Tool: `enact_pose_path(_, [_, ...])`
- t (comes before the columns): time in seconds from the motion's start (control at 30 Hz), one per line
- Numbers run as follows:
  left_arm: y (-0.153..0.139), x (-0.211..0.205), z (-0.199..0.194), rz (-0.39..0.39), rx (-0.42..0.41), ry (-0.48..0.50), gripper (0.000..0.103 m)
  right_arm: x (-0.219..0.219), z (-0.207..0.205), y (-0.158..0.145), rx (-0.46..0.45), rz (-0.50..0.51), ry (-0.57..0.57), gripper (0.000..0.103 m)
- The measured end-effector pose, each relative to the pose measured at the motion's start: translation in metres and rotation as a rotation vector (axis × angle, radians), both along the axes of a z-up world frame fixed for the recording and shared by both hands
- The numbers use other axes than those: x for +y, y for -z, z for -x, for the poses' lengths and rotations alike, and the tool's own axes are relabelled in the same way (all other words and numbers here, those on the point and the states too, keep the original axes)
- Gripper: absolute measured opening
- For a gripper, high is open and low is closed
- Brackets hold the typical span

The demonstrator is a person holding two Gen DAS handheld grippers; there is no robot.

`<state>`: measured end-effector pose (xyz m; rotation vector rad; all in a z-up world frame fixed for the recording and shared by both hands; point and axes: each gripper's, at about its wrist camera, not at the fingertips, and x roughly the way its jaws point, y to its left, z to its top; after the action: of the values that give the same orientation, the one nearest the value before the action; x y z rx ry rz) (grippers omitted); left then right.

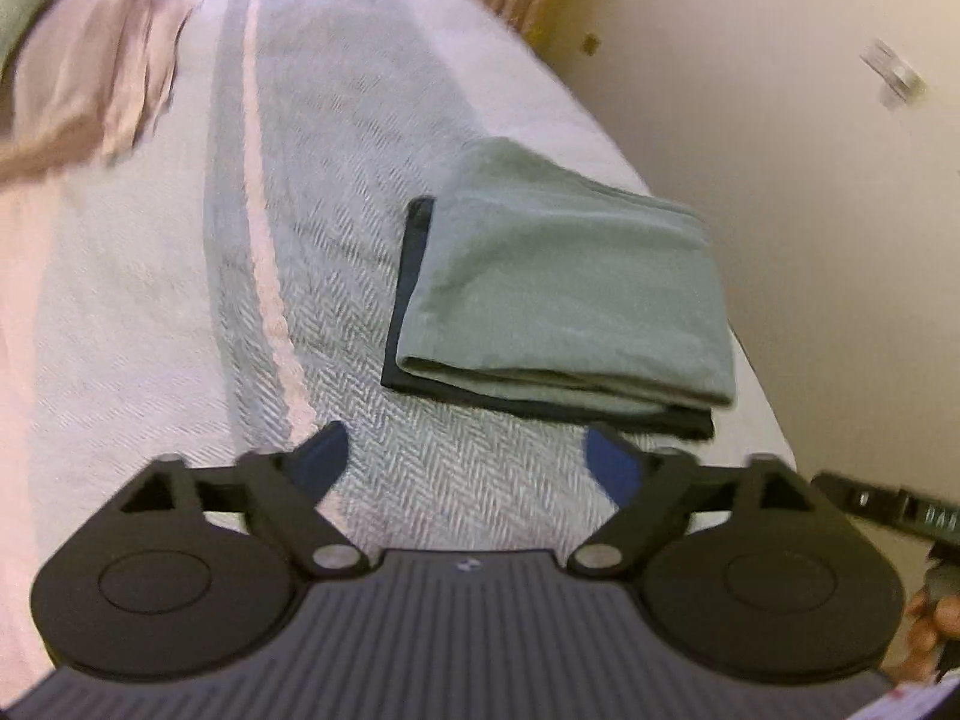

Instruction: Organize objects

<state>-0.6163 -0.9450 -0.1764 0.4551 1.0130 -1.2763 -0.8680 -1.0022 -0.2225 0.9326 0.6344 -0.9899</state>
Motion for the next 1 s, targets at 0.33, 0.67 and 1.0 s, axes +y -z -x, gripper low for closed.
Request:
enact_pose_path(0.33, [-0.062,0.088,0.023,0.089,-0.155,0.002,0.102,0.086,-0.025,-0.067,0.143,0.144,-0.062,0.074])
enact_pose_path(0.67, [-0.063,0.125,0.022,0.1,-0.06,0.02,0.102,0.116,-0.038,-0.075,0.175,0.19,-0.052,0.075])
enact_pose_path(1.0, [-0.074,0.145,0.015,0.086,-0.112,0.037,0.102,0.15,-0.046,-0.091,0.176,0.235,-0.027,0.075])
